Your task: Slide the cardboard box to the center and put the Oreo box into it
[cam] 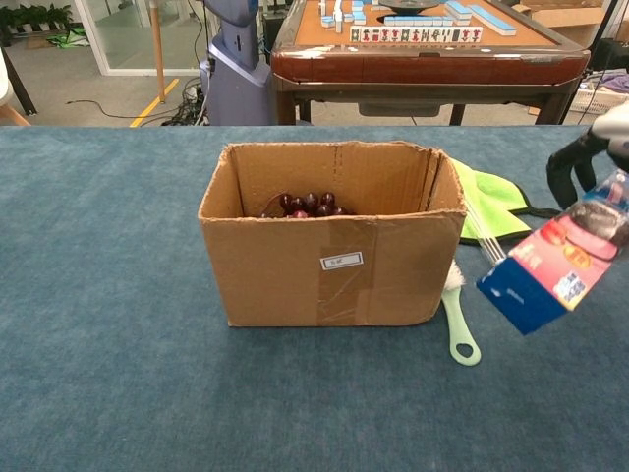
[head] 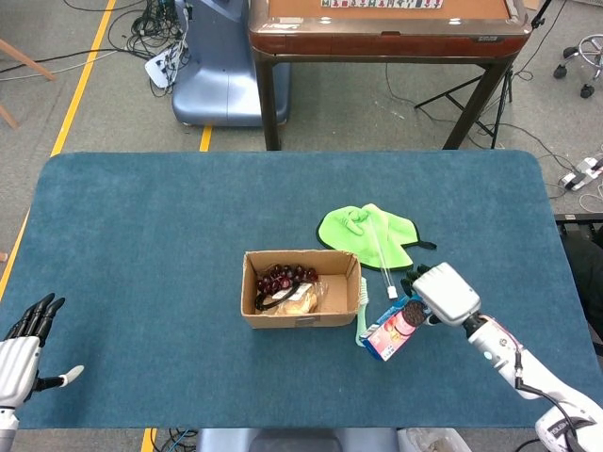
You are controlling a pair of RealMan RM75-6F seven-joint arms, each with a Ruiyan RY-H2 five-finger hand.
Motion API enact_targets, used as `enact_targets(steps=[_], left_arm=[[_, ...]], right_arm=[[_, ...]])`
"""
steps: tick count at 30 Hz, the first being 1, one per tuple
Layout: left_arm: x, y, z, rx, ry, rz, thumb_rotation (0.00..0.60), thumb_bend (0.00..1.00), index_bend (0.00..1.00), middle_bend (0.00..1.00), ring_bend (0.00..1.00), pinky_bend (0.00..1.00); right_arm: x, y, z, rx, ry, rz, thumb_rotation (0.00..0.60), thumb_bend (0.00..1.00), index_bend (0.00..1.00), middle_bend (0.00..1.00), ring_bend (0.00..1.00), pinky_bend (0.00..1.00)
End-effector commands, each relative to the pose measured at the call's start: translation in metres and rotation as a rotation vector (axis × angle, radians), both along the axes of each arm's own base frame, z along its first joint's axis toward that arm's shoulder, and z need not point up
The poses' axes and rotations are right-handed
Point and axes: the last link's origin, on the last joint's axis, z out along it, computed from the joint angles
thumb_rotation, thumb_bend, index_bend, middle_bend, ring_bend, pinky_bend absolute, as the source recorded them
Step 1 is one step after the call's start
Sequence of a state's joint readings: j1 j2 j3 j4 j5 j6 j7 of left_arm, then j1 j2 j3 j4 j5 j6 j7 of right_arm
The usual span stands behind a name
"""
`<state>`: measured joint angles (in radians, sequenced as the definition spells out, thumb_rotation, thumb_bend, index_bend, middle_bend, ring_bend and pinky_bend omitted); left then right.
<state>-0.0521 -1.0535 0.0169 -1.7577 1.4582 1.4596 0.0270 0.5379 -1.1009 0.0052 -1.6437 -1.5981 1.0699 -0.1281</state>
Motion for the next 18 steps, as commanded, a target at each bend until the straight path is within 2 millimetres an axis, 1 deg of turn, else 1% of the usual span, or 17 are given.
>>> enact_targets(steps=[1, 5, 8, 13, 18], left_arm=[[0.0, 0.0, -0.001, 0.0, 0.012, -0.003, 0.6, 0.02, 0.0, 0.0, 0.01, 0.14], [0.0, 0.001, -0.003, -0.002, 0.032, -0.007, 0.6, 0.02, 0.0, 0.0, 0.01, 0.14], [0.0, 0.001, -0.003, 0.0, 0.029, -0.01, 0.6, 0.02, 0.0, 0.0, 0.01, 0.14], [0.001, 0.0, -0.003, -0.002, 0.029, -0.013, 0.6, 0.02, 0.0, 0.0, 0.01, 0.14], [0.002, 0.0, -0.003, -0.002, 0.021, -0.018, 0.6, 0.02, 0.0, 0.0, 0.01, 0.14]], right_arm=[[0.017, -0.004, 0.018, -0.023, -0.098, -0.026, 0.6, 0.03, 0.62, 0.67, 0.66, 0.72], [0.038, -0.007, 0.031, -0.017, -0.168, -0.043, 0.6, 0.03, 0.62, 0.67, 0.66, 0.72], [0.054, -0.008, 0.035, -0.011, -0.202, -0.052, 0.6, 0.03, 0.62, 0.67, 0.66, 0.72], [0.08, -0.015, 0.033, 0.021, -0.213, -0.087, 0.6, 0.04, 0.62, 0.66, 0.66, 0.72], [0.109, -0.03, 0.027, 0.053, -0.238, -0.143, 0.6, 0.04, 0.62, 0.65, 0.66, 0.72]])
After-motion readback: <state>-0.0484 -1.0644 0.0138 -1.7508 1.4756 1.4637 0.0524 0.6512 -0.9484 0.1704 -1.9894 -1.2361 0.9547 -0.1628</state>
